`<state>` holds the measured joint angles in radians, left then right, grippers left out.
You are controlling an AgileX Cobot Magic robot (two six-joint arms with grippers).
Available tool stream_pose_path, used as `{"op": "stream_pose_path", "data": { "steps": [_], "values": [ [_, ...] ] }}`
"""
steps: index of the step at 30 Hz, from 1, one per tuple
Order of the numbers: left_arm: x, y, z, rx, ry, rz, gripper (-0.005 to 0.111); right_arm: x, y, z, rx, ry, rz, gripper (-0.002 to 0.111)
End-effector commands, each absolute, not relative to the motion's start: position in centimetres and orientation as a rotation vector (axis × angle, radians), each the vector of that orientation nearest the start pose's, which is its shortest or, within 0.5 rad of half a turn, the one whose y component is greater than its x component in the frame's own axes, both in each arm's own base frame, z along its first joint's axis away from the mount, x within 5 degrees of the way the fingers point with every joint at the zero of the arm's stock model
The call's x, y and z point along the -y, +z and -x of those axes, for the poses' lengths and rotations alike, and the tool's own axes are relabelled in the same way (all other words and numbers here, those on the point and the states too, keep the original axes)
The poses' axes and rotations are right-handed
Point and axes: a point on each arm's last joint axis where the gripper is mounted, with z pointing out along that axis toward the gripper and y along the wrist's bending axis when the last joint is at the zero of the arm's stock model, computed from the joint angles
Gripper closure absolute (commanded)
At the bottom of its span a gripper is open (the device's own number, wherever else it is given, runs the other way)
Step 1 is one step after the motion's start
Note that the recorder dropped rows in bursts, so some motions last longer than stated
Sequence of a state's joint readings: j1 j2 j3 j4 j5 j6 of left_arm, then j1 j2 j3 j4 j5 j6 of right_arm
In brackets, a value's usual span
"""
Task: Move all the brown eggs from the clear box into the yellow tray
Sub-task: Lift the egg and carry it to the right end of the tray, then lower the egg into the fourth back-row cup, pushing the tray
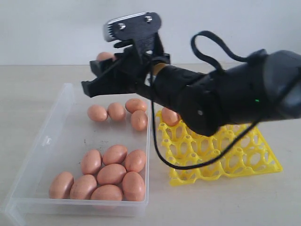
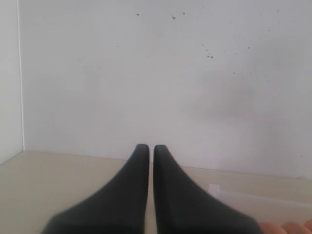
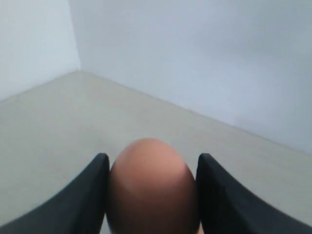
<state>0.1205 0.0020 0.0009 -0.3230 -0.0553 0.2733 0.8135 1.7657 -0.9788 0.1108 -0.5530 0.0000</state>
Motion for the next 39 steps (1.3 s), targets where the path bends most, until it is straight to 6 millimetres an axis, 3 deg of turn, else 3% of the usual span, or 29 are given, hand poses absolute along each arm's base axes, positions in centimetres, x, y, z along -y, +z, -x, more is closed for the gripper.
{"op": "stream_pose_path", "data": {
  "steps": [1, 4, 10, 14, 22, 26, 32, 39],
  "values": [
    [-0.8, 21.8, -5.5, -1.429, 0.077, 0.127, 0.103, -22.8, 24.6, -25.6, -1.539, 0.442, 0.399, 0.108],
    [-0.8, 21.8, -5.5, -1.429, 0.077, 0.127, 0.103, -19.7, 24.0, -24.2, -1.51, 0.34, 0.322, 0.108],
    [-0.8, 21.8, -5.5, -1.429, 0.077, 0.127, 0.103, -12.4, 21.8, -24.5, -1.6, 0.238, 0.114, 0.108],
    [-0.8, 21.8, -5.5, -1.429, 0.077, 0.127, 0.103, -8.5, 20.2, -24.5, -1.613, 0.257, 0.137, 0.108],
    [-0.8, 21.8, -5.5, -1.429, 0.077, 0.127, 0.103, -3.3, 18.8, -25.4, -1.619, 0.391, 0.258, 0.108],
    [-0.8, 21.8, -5.5, -1.429, 0.077, 0.127, 0.103, -2.1, 16.7, -26.0, -1.619, 0.466, 0.297, 0.108],
    [-0.8, 21.8, -5.5, -1.429, 0.077, 0.127, 0.103, -2.4, 12.5, -28.7, -1.72, 0.6, 0.439, 0.108],
    [-0.8, 21.8, -5.5, -1.429, 0.077, 0.127, 0.103, -2.1, 9.7, -31.4, -1.762, 0.64, 0.416, 0.108]
  ]
}}
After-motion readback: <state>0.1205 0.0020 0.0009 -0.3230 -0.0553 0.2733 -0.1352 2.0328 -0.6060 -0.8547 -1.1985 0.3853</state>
